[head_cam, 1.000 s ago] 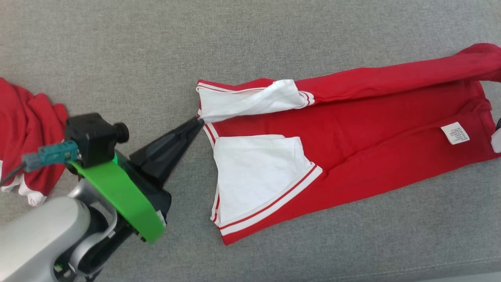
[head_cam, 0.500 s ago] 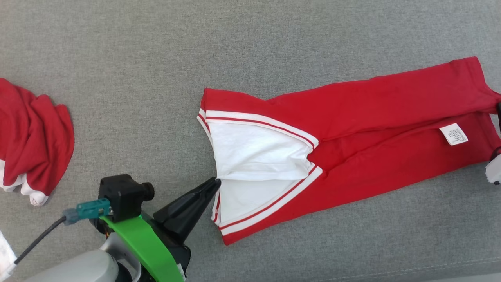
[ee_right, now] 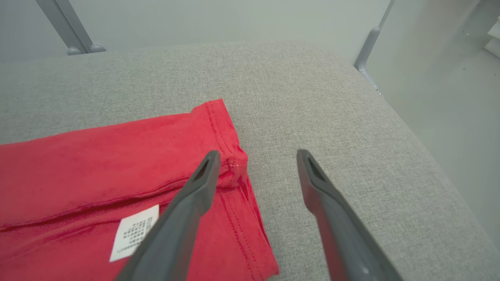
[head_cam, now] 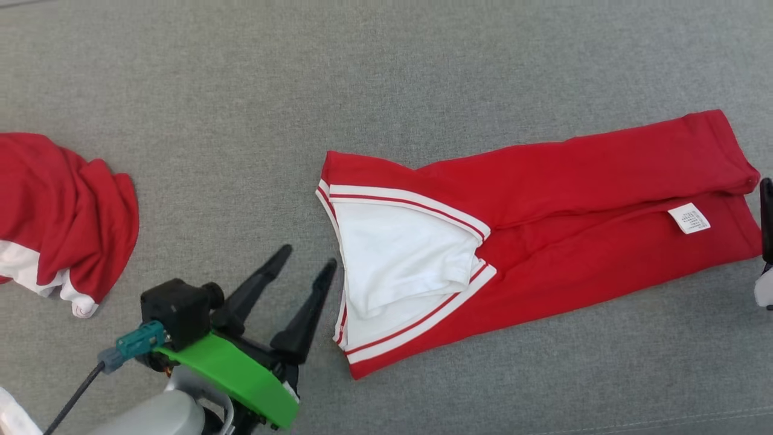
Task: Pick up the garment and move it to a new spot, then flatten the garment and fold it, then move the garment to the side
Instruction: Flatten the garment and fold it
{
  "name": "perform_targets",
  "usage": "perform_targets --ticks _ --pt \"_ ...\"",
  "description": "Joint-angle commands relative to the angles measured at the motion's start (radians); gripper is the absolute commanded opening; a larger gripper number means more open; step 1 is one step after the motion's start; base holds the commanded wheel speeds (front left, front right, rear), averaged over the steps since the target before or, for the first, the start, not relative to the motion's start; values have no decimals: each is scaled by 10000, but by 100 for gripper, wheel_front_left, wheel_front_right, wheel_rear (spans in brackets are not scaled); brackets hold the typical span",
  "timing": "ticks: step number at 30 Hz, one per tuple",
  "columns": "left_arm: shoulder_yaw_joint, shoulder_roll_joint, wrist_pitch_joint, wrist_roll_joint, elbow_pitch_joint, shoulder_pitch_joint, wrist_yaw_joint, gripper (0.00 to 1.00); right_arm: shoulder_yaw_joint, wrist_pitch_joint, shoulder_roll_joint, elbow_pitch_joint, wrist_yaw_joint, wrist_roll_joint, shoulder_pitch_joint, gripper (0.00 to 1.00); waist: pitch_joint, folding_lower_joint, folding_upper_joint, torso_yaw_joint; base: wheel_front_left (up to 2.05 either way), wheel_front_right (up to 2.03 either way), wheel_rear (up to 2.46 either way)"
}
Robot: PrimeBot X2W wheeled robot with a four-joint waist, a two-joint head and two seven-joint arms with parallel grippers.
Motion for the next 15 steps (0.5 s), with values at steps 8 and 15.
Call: perform_targets --ticks 8,15 --pt "3338 -1607 -72 3646 657 2480 1071 100 538 -1208 486 -500 -17 -400 850 100 -1065 0 0 303 0 0 0" --pt "6224 -3849 -61 5905 1134 4541 34 100 1180 -2165 735 27 -17 -439 933 100 -1452 0 0 655 0 0 0"
